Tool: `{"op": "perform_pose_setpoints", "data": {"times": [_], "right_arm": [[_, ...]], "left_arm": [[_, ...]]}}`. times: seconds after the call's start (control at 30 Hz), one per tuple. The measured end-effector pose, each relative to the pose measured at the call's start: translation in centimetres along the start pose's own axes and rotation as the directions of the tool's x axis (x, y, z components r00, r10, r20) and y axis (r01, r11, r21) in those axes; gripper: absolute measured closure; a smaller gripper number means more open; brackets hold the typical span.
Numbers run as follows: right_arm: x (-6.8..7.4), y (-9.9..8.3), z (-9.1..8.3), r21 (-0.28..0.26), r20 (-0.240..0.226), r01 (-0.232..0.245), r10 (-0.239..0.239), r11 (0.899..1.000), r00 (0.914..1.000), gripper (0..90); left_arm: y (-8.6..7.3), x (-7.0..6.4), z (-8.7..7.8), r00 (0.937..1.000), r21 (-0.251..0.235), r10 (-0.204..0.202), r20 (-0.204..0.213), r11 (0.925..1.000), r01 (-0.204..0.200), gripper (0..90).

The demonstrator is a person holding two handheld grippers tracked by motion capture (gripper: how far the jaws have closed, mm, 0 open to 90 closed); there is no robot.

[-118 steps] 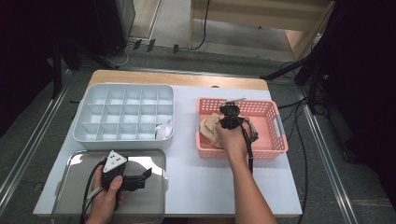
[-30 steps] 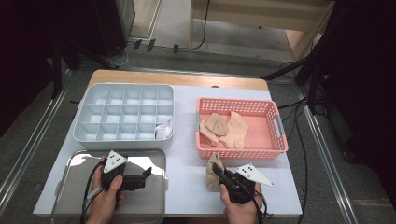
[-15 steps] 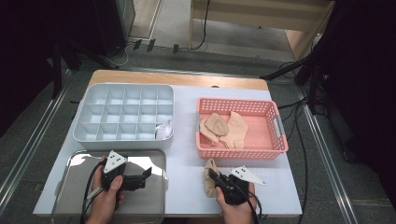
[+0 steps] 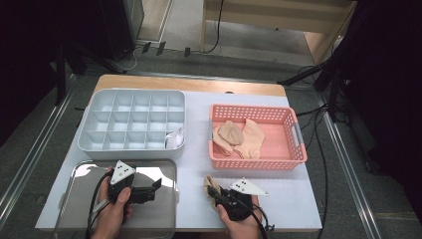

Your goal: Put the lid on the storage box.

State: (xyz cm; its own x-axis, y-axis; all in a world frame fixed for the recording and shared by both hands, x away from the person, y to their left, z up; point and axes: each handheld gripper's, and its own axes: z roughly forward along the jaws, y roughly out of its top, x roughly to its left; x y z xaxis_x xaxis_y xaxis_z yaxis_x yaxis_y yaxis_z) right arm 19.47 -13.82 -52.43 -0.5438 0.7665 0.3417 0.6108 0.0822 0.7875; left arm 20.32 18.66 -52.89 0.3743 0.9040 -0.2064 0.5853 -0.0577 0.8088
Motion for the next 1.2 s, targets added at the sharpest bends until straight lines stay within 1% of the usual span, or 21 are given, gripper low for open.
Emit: {"op": "perform_pose_setpoints", "data": {"times": [0.07,0.13,0.17,0.27,0.4,0.53,0.6,0.63,0.73,0.8,0.93,1.03,1.2], "right_arm": [[0.0,0.1,-0.2,-0.01,-0.023,0.0,0.0,1.0,0.9997,64.7],[0.0,0.2,-0.3,-0.025,-0.044,0.011,-0.012,1.0,0.999,56.1],[0.1,0.3,-0.5,-0.033,-0.042,0.015,-0.017,0.999,0.999,53.0],[0.1,0.7,-1.0,-0.062,-0.047,0.034,-0.037,0.998,0.9982,48.4],[0.0,1.6,-1.8,-0.088,-0.031,0.033,-0.036,0.996,0.9989,47.6],[-0.5,2.5,-2.5,-0.114,-0.009,0.033,-0.034,0.993,0.9994,47.7],[-0.9,3.3,-2.9,-0.132,0.002,0.036,-0.036,0.991,0.9994,47.9],[-0.9,3.5,-3.0,-0.133,0.007,0.031,-0.03,0.991,0.9995,48.1],[-1.3,4.7,-3.4,-0.154,0.027,0.04,-0.036,0.987,0.999,48.3],[-1.5,5.4,-3.6,-0.163,0.042,0.038,-0.031,0.986,0.9986,48.4],[-2.4,7.1,-3.5,-0.182,0.06,0.024,-0.014,0.983,0.9981,48.4],[-2.9,8.4,-3.2,-0.183,0.077,0.01,0.004,0.983,0.997,48.3],[-4.0,10.4,-2.2,-0.179,0.118,0.017,0.005,0.984,0.993,48.0]], "left_arm": [[0.0,0.0,0.0,1.0,0.002,0.001,0.0,1.0,-0.001,0.0],[0.0,0.0,0.0,1.0,0.001,0.001,-0.001,1.0,-0.001,0.0],[0.0,0.0,0.0,1.0,0.001,0.001,-0.002,1.0,-0.001,0.0],[0.0,0.0,0.0,1.0,0.001,0.0,-0.002,1.0,0.0,0.0],[0.0,0.0,0.0,1.0,0.003,0.001,-0.003,1.0,-0.001,0.0],[0.0,0.0,0.0,1.0,0.003,0.001,-0.004,1.0,-0.001,0.0],[0.0,0.0,0.0,1.0,0.004,0.001,-0.004,1.0,-0.001,0.0],[0.0,0.0,0.0,1.0,0.003,0.001,-0.004,1.0,-0.001,0.0],[0.0,0.0,0.0,1.0,0.004,0.002,-0.004,1.0,-0.002,0.0],[0.0,0.0,0.0,1.0,0.005,0.002,-0.001,1.0,-0.002,0.0],[0.0,0.0,0.1,1.0,0.005,0.0,0.0,1.0,0.0,0.0],[0.0,0.0,0.1,1.0,0.004,-0.002,-0.002,1.0,0.002,0.0],[0.0,0.0,0.1,1.0,0.001,-0.007,-0.002,1.0,0.007,0.0]]}}
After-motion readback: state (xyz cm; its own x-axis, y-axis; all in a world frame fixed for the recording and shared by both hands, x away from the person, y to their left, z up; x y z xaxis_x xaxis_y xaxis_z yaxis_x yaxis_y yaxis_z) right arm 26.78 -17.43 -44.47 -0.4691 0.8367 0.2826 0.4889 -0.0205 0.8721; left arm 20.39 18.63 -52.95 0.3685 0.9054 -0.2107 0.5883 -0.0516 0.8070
